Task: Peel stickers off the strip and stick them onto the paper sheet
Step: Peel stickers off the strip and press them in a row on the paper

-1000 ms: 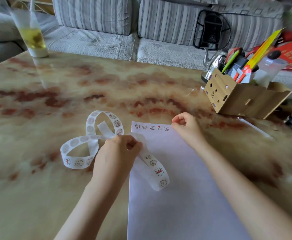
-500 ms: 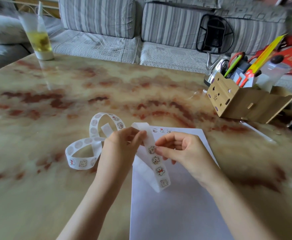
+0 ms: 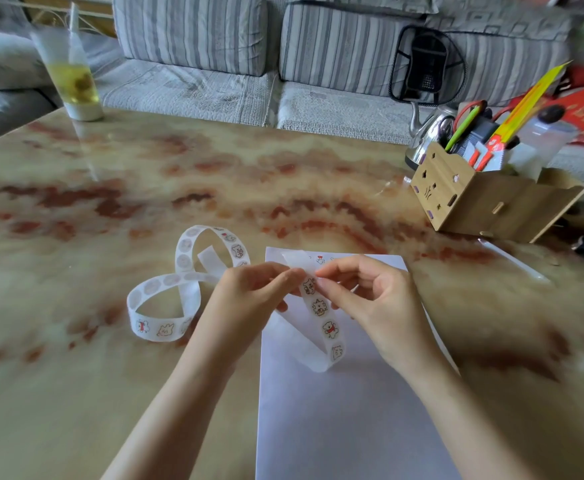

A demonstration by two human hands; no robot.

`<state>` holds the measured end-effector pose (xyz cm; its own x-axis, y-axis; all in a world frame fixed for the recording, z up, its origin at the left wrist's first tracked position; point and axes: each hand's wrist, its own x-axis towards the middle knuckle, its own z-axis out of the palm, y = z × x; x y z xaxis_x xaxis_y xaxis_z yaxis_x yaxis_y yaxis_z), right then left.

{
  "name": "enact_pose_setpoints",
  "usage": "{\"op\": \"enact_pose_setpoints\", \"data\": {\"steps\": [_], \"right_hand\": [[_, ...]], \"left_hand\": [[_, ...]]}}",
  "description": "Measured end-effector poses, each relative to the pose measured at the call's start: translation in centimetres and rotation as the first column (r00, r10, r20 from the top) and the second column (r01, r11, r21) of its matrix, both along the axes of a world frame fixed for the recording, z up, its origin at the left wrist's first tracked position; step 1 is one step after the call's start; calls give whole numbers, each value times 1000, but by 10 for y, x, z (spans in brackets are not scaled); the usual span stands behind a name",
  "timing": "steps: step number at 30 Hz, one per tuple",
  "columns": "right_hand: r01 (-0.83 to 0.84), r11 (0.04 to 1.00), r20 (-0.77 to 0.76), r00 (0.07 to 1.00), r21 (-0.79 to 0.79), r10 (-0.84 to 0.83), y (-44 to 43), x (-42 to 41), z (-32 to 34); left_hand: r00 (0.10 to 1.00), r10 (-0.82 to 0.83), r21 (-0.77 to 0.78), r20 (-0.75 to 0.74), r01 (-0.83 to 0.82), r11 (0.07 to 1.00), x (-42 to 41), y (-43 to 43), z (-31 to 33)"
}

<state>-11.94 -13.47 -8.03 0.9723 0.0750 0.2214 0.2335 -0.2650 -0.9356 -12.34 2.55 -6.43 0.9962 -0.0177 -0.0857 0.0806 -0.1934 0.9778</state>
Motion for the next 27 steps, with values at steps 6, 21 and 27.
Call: {"op": "enact_pose_setpoints", "data": {"steps": [6,21,27], "right_hand": [[26,999,56,998,-39,-24,0,-1,0],[46,983,250,968,-179,0,1,-1,-7],[42,976,296,955,-214,24,0,0,-9]], "left_hand": [[1000,-12,-29,-11,12,1000,-2,-1,2],[1000,1,-16,-25,-1,1000,-3,-1,3],[1000,-11,-11,-28,11,1000,-3,-1,3]]}}
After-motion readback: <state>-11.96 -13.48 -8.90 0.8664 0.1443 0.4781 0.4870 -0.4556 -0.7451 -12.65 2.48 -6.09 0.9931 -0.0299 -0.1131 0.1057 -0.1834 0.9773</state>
